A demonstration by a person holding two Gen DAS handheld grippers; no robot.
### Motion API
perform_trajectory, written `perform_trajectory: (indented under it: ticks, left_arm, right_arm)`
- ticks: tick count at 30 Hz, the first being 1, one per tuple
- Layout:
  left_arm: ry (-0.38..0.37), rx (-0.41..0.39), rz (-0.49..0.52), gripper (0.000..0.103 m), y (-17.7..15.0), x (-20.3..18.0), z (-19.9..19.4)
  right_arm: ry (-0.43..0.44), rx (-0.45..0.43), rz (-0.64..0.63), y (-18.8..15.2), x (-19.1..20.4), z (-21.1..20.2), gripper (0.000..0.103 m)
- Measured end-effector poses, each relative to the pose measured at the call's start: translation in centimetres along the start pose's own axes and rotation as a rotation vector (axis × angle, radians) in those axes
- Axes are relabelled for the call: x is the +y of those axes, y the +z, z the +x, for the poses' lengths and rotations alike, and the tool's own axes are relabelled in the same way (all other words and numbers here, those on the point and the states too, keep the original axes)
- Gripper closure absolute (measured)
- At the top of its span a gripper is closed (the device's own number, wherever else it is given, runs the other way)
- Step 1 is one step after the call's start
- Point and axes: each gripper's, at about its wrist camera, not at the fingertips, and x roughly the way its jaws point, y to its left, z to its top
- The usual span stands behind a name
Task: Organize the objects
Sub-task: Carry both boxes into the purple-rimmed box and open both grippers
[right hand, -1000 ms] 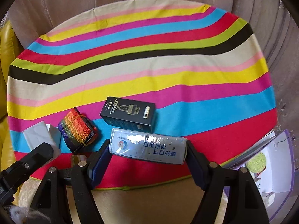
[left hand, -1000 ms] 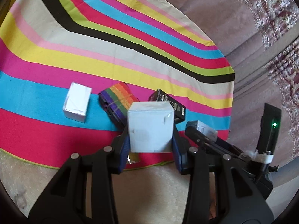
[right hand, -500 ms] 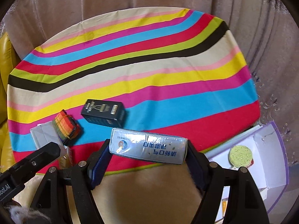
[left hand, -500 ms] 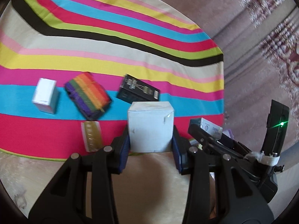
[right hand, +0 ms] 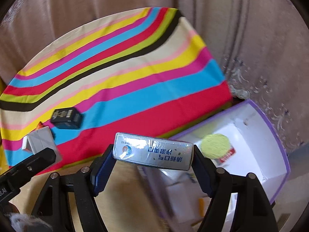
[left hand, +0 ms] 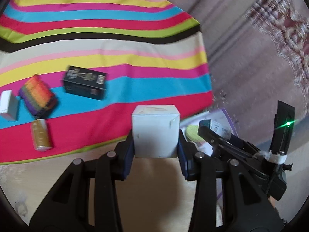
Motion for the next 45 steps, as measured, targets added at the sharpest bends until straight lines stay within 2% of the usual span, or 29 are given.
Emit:
perform_trajectory:
  ticks: [9,19,28,30,32,33,45]
  left_arm:
    - [-0.038,0.07,0.138,0.059,-0.6,-6.2,2.9]
    - [-0.067,0.144,0.244,0.059,-2.0,-10.0,5.5]
    - [-0.088,0.173,0.278,0.058,-2.6,-11.1,6.5]
    - [-0.089,0.178,0.279,0.054,-2.6,-11.1,6.8]
    - [-0.087,0.176,0.275,0.041,-2.6,-11.0,6.7]
    - [-0.089,0.173,0.274,0.039,-2.7,-11.0,6.6]
    - [-0.09,0.164,0.259,0.039,-2.6,-10.7,6.3]
  right_arm:
    - [-0.089,0.005,0.09,-1.6,-7.2,0.0,0.027]
    - [-0.192,-0.002,0.15,-2.2,-11.7,-0.1,0.027]
    - [-0.206,-0.002,0.161,-2.4,-12.2,-0.1,0.027]
    - [-0.204,-0.003,0.162,-2.5,-12.2,-0.1,0.027]
    - [-0.205,-0.002,0.162,-2.5,-12.2,-0.1,0.026]
    - [-0.206,-0.001,0.163,-2.5,-12.3,-0.2,0.026]
    - [-0.19,0.009,0.176,-2.5,-12.3,-0.1,0.017]
